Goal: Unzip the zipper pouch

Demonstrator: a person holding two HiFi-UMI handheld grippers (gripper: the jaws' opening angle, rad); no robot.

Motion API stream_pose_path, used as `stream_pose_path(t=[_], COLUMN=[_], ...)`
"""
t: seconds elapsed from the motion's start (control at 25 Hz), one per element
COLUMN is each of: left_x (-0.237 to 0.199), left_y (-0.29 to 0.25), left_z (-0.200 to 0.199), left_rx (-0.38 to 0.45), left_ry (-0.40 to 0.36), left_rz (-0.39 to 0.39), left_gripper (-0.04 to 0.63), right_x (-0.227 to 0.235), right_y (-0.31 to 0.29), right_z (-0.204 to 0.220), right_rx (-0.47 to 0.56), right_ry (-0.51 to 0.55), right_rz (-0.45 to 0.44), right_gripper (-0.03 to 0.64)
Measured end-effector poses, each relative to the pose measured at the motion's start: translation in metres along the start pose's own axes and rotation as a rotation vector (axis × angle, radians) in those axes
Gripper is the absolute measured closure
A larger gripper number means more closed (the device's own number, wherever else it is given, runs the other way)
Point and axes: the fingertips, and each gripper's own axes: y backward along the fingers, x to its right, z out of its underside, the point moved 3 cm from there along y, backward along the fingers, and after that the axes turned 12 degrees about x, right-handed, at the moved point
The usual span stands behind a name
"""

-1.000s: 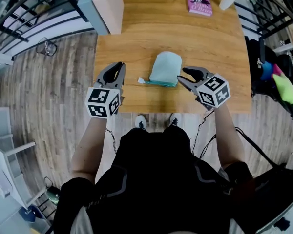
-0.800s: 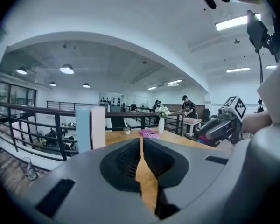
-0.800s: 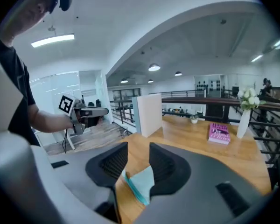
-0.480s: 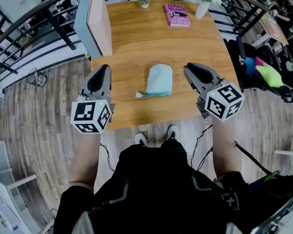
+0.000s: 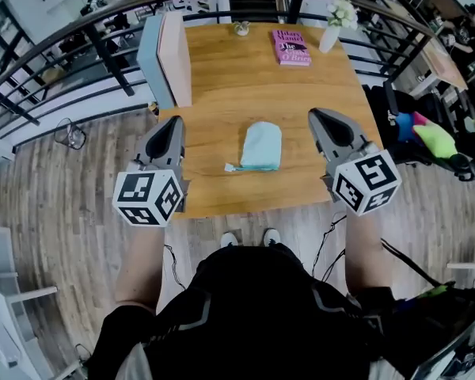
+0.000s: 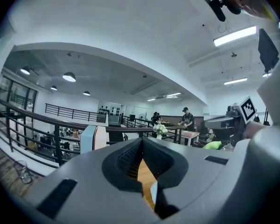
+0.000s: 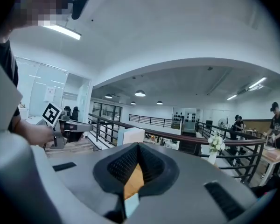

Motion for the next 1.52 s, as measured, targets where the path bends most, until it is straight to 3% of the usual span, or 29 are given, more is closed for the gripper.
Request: stream_pose_path(t=[0.2, 0.32, 0.44, 0.68, 1.52], left_x=[0.003, 0.005, 0.011, 0.029, 0.057], left_y=[0.009, 0.012, 0.009, -0.002, -0.012], left_z=[-0.019, -0.028, -0.032, -0.031, -0.030], left_rx=[0.035, 0.059, 0.064, 0.054, 0.037], left_ry=[-0.054, -0.041, -0.045, -0.120, -0.147], left_rz=[-0.045, -0.071, -0.073, -0.075, -0.124], left_gripper=[0.566, 0.566, 0.566, 0.566, 0.566], right_x=[0.002, 0.004, 0.009, 0.022, 0.051], right_y=[0.004, 0.008, 0.009, 0.009, 0.023], right_z=[-0.019, -0.028, -0.033, -0.028, -0.026], right_rx=[0.048, 0.062, 0.078, 0.094, 0.127], right_ry=[0.000, 0.023, 0.028, 0.015, -0.011], right_rz=[0.006, 0.009, 0.005, 0.005, 0.005], right_gripper=[0.608, 0.609, 0.609, 0.609, 0.607])
